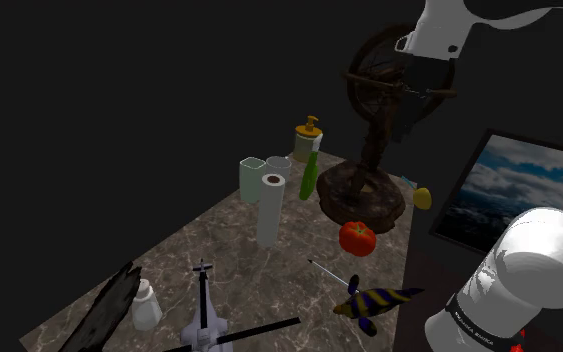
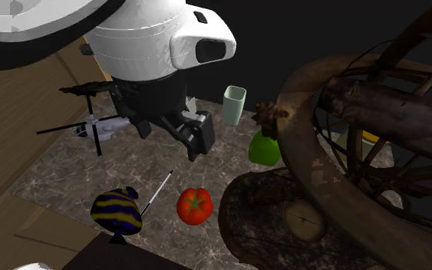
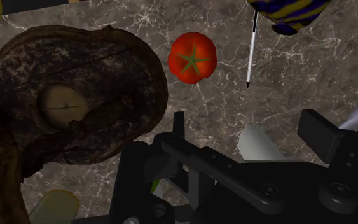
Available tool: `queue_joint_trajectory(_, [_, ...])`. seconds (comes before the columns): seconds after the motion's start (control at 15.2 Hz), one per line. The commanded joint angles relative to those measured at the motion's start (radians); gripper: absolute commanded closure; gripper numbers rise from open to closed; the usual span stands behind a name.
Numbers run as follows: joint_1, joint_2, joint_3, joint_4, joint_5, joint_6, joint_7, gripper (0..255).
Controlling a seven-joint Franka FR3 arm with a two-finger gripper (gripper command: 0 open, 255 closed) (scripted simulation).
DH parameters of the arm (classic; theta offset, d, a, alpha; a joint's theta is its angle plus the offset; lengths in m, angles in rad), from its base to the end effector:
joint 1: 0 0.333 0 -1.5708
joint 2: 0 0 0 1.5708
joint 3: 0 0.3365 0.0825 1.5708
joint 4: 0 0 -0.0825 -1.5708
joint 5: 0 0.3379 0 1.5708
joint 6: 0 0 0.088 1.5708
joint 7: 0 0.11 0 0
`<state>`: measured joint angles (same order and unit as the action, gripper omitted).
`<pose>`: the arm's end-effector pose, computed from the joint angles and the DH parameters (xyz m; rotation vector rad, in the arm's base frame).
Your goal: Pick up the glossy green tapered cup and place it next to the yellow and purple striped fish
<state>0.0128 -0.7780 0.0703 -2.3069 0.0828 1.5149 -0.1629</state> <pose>0.2416 0.0387 0.6152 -3.0870 -0.3557 0.0212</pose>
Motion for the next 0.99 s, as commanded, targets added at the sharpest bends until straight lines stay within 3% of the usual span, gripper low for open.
queue_joint_trajectory(0.0, [0.0,0.0,0.0,0.0,0.0,0.0,0.0,0])
queue_joint_trajectory(0.46, [0.009,0.215,0.052,0.029,0.009,0.203,0.015,0])
queue_joint_trajectory(0.92, [0.014,0.458,0.1,0.125,-0.009,0.367,0.041,0])
